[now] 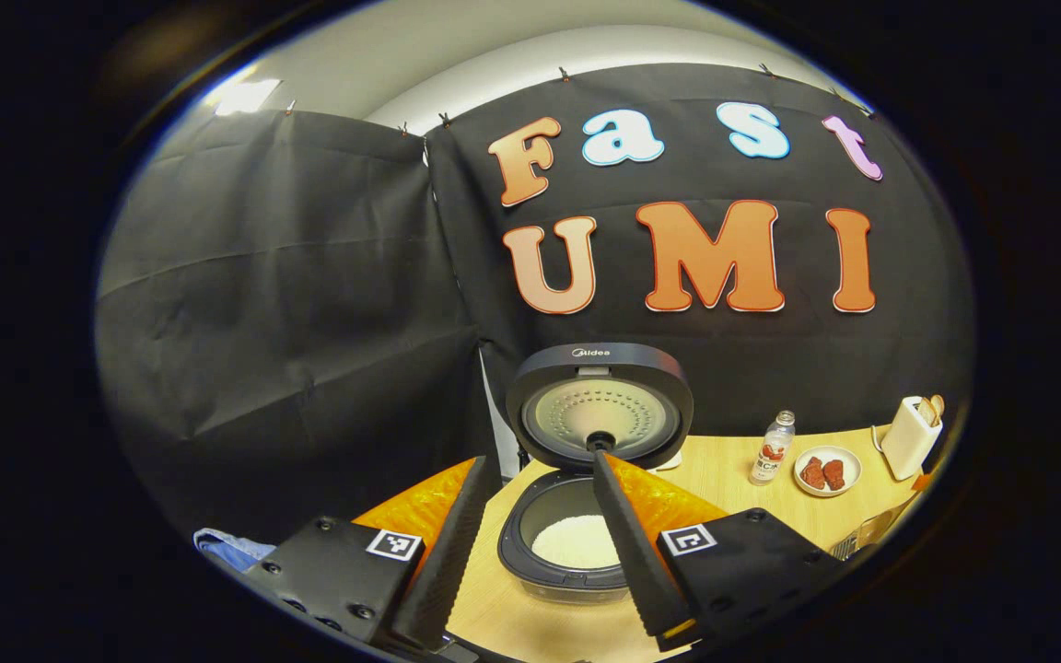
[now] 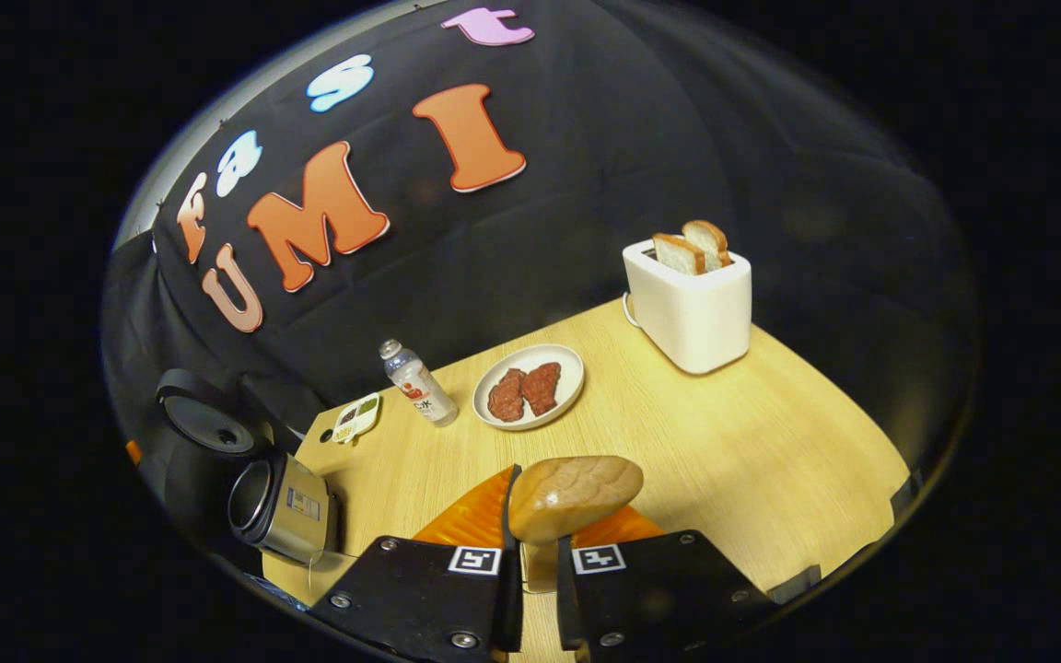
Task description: Close the left gripper, press the button to open the rice cooker; take a wooden spoon from the chopstick holder with the right hand, scoop a spoonful of rice and pour it into the rice cooker, then put the wooden spoon back into the chopstick holder.
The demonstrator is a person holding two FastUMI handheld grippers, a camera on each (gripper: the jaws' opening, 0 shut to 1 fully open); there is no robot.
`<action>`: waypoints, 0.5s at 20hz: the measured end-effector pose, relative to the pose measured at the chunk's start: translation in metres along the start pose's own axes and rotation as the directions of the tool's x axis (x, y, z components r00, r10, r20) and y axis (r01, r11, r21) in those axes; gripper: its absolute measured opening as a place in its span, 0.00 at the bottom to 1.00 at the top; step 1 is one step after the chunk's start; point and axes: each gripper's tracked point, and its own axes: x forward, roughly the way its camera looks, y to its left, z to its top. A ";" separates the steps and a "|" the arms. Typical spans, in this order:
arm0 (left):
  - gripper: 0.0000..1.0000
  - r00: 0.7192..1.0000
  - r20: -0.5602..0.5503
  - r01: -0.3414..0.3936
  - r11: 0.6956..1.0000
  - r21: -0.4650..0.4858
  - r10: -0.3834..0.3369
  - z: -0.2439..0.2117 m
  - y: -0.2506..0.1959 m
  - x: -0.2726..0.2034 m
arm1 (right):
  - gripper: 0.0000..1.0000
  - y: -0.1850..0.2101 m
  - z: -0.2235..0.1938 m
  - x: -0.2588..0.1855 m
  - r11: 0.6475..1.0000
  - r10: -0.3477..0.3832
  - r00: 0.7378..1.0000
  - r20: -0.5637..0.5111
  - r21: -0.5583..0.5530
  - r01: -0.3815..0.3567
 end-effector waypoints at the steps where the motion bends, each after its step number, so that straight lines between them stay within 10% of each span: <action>1: 0.80 1.000 0.001 0.008 1.000 -0.002 -0.008 -0.002 -0.001 0.002 | 0.14 0.009 0.006 -0.007 1.000 0.017 1.000 0.012 -0.018 -0.017; 10: 0.80 1.000 -0.011 0.027 0.999 -0.032 -0.027 -0.019 0.012 0.015 | 0.14 0.106 -0.015 -0.054 0.972 0.192 0.981 -0.009 -0.138 -0.191</action>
